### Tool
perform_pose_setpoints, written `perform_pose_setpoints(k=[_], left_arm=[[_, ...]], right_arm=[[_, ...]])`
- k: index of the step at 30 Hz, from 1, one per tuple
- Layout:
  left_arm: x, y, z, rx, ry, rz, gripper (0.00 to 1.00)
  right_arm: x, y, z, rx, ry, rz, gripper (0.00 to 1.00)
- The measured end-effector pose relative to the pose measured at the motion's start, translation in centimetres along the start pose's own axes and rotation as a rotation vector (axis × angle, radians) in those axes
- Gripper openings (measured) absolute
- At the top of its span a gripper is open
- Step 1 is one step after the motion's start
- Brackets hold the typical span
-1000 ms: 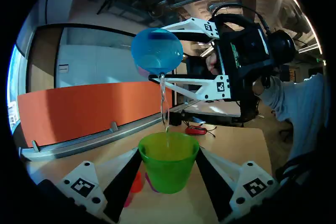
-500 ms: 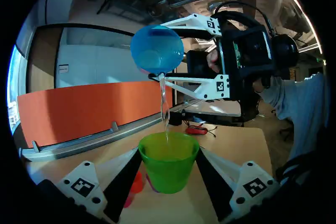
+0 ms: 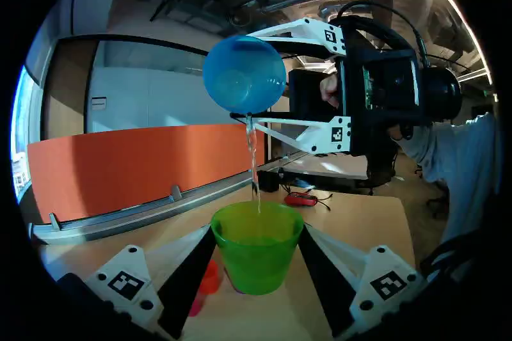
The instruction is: Pour water
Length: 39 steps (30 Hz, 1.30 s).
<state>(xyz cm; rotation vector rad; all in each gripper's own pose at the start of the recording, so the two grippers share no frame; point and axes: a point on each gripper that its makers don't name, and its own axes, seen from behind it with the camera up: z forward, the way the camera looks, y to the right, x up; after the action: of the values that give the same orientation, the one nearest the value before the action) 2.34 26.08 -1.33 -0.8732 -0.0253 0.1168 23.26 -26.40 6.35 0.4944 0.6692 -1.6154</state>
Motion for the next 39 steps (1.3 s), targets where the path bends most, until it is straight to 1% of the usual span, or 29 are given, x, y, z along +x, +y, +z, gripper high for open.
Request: perform_pose_setpoints(k=[6,11,14,17,20,23,26,29,33,39], left_arm=[[0.1,-0.1,0.0,0.001,0.003,-0.003,0.87],[0.2,-0.1,0.0,0.002,0.004,-0.005,0.87],[0.2,-0.1,-0.1,0.005,0.005,-0.006,0.87],[0.4,-0.2,-0.3,0.008,0.006,-0.005,0.87],[0.5,-0.2,-0.4,0.011,0.008,-0.003,0.87],[0.7,-0.2,-0.6,0.013,0.012,0.001,0.87],[0.9,-0.4,-0.7,0.019,0.017,0.008,0.87],[1.1,-0.5,-0.8,0.027,0.023,0.015,0.87],[1.4,-0.8,-1.1,0.037,0.026,0.016,0.87],[1.6,-1.0,-1.5,0.049,0.030,0.019,0.87]], right_arm=[[0.5,0.2,-0.1,-0.003,0.003,-0.036,0.89],[0.8,0.1,-0.3,-0.007,0.007,-0.044,0.89],[0.9,0.0,-0.4,-0.012,0.010,-0.027,0.89],[0.7,-0.2,-0.6,-0.017,0.004,0.023,0.89],[0.4,-0.4,-0.8,-0.025,-0.001,0.109,0.89],[0.0,-0.6,-0.9,-0.035,-0.010,0.228,0.89],[-0.2,-1.0,-1.3,-0.041,-0.020,0.373,0.89],[-0.1,-1.6,-1.7,-0.037,-0.023,0.535,0.89],[0.5,-2.9,-2.3,-0.013,-0.024,0.750,0.89],[1.1,-4.2,-3.1,0.008,-0.027,1.026,0.89]])
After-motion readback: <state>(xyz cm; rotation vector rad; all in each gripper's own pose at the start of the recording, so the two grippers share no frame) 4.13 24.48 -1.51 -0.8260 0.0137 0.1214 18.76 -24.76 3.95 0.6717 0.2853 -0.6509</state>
